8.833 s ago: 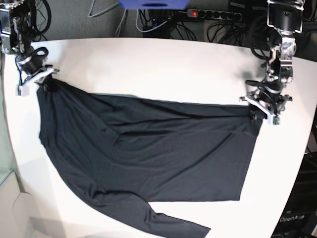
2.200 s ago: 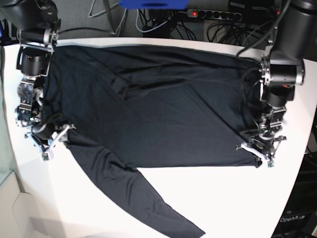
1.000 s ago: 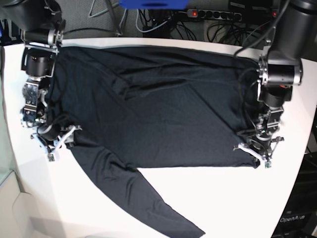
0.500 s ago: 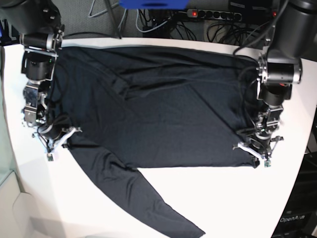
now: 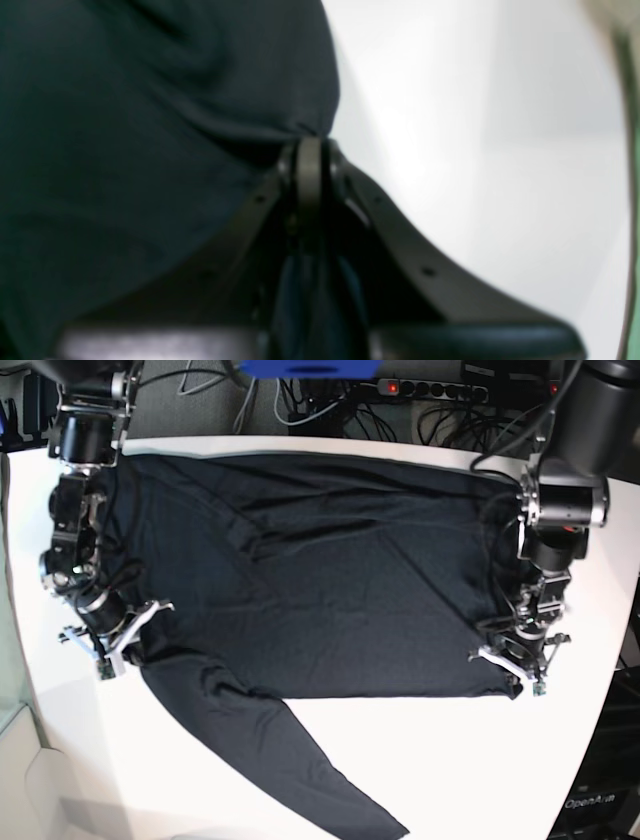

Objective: Fold the T-shirt properly
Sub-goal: 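Grasp the shirt's side edges with both grippers, then fold the grasped side edge over toward the robot base with both grippers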

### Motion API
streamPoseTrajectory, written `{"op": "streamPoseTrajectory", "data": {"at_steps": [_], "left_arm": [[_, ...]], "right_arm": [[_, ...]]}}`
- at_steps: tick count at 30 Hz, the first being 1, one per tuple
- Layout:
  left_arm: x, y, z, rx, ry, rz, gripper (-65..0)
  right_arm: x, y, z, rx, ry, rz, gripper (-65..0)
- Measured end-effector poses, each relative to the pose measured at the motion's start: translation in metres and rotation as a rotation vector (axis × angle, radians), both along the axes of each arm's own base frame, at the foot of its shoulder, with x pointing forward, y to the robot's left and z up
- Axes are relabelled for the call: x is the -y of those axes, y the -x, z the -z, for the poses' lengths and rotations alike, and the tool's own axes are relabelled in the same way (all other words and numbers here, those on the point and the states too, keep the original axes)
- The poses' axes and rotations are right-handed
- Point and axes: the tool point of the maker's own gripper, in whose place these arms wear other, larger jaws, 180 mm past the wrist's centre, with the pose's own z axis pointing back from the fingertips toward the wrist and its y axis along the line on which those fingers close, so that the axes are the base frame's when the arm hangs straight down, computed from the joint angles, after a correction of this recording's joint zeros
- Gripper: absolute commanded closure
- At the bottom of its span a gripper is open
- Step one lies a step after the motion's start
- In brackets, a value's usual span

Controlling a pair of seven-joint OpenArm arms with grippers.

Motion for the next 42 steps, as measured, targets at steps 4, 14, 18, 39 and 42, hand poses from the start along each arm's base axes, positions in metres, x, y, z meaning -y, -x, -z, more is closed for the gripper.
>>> {"op": "streamPoseTrajectory", "data": {"at_steps": [4,14,18,39,42], "left_arm": [[0.000,0.002,0.001,-0.001,0.000,0.002,0.0],[0.004,0.009,0.004,0.035,0.088,0.021,0.0],[0.004,0.014,0.005,0.056,0.153,0.012,0.0],[-0.013,0.049,0.006,0.095,0.406,0.051,0.0],[-0.013,0.054,0.006,0.085,0.424,0.081,0.0]], "right_arm": [[-0.003,0.013,-0.005,0.005,0.036,-0.011,0.0],[-0.012,0.039,-0.004,0.001,0.053,-0.032,0.0],[-0.016,0.052,-0.004,0.004,0.052,-0.043,0.0],[-0.026,0.105,0.005,-0.044,0.078,-0.080,0.0],[-0.025,0.106,0.005,-0.045,0.078,-0.079,0.0]]}}
